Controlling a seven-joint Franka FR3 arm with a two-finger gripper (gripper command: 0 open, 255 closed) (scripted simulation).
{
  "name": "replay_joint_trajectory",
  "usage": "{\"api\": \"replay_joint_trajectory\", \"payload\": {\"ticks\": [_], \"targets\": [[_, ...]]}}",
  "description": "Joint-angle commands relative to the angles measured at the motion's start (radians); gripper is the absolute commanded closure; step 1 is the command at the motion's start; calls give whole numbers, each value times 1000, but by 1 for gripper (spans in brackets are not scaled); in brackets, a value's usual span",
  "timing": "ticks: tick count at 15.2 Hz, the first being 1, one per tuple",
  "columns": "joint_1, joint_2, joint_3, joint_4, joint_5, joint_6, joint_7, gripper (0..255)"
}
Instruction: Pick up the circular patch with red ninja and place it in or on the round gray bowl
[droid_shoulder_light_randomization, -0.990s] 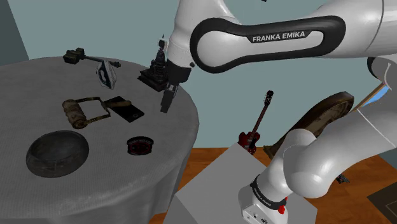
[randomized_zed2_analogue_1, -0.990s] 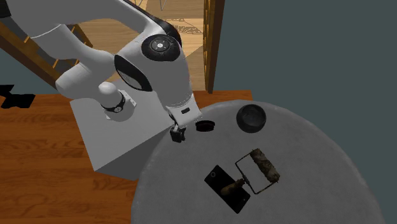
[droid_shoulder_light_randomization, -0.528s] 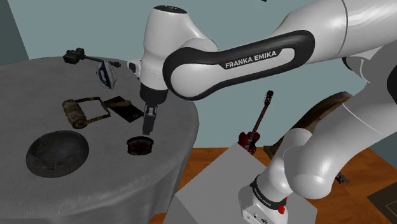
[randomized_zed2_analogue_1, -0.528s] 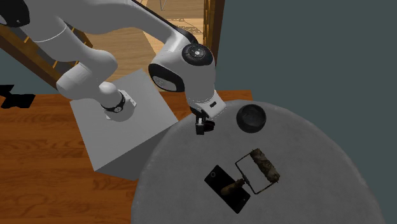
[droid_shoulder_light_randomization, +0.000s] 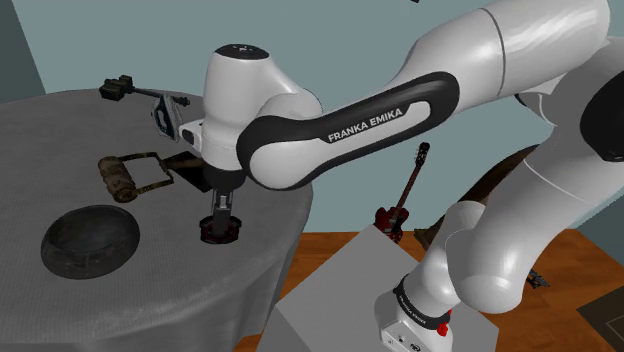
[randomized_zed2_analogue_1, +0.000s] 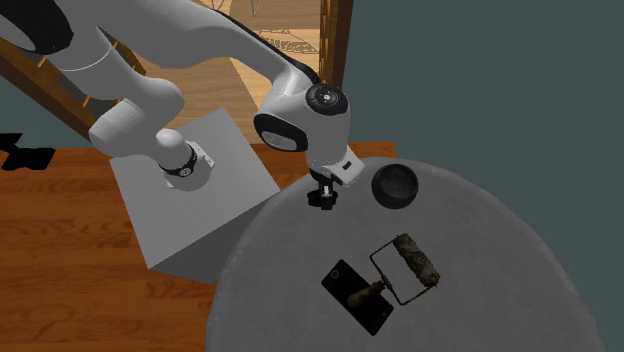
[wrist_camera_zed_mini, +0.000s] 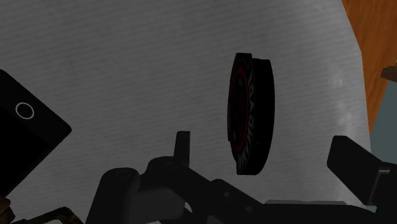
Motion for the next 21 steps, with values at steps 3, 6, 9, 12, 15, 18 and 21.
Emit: {"api": "replay_joint_trajectory", "payload": {"ticks": [3,6,9,12,15,18,21], "targets": [[1,34,1,-15,-13,48,11,0],[1,34,1,-15,-13,48,11,0],[1,34,1,-15,-13,48,11,0],[1,34,1,-15,-13,47,11,255],[1,34,1,-15,-13,47,11,255],[1,34,1,-15,-13,47,10,255],[0,26,1,-9,-10,34,8,255]]}}
